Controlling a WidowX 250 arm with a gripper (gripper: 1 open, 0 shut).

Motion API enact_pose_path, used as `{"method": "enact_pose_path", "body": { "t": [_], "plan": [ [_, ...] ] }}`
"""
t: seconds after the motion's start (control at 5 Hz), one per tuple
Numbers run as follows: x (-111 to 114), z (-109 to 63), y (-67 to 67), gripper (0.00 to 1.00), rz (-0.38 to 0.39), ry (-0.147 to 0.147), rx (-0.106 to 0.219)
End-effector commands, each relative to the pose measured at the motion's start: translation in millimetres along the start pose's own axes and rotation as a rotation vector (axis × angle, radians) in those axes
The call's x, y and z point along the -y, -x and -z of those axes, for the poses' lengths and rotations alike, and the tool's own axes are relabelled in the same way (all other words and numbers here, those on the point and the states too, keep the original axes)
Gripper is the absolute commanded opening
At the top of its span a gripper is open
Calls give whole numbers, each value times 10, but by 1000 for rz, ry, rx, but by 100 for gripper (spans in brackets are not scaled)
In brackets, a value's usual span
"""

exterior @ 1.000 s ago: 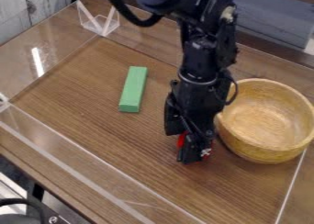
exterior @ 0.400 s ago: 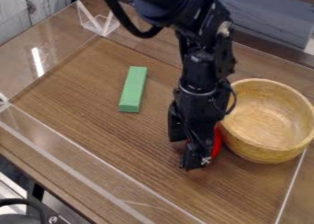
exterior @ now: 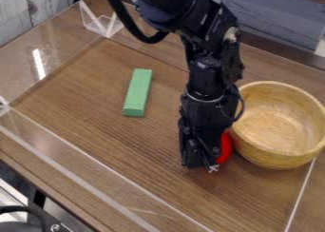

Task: Move the red object to the left side of the table

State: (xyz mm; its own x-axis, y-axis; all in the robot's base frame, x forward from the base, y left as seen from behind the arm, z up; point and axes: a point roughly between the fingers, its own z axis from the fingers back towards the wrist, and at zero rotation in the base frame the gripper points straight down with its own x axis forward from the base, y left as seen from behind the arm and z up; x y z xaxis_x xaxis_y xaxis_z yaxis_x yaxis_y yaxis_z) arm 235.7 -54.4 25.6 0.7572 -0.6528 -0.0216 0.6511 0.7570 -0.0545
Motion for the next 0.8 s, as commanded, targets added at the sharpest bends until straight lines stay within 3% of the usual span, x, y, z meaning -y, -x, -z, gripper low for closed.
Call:
{"method": "enact_pose_path", "body": {
  "t": [0.0, 0.6],
  "plan": [
    [-24, -91, -23, 0, -11, -8, 34],
    [-32, -212, 8, 0, -61, 9, 67]
  ]
}}
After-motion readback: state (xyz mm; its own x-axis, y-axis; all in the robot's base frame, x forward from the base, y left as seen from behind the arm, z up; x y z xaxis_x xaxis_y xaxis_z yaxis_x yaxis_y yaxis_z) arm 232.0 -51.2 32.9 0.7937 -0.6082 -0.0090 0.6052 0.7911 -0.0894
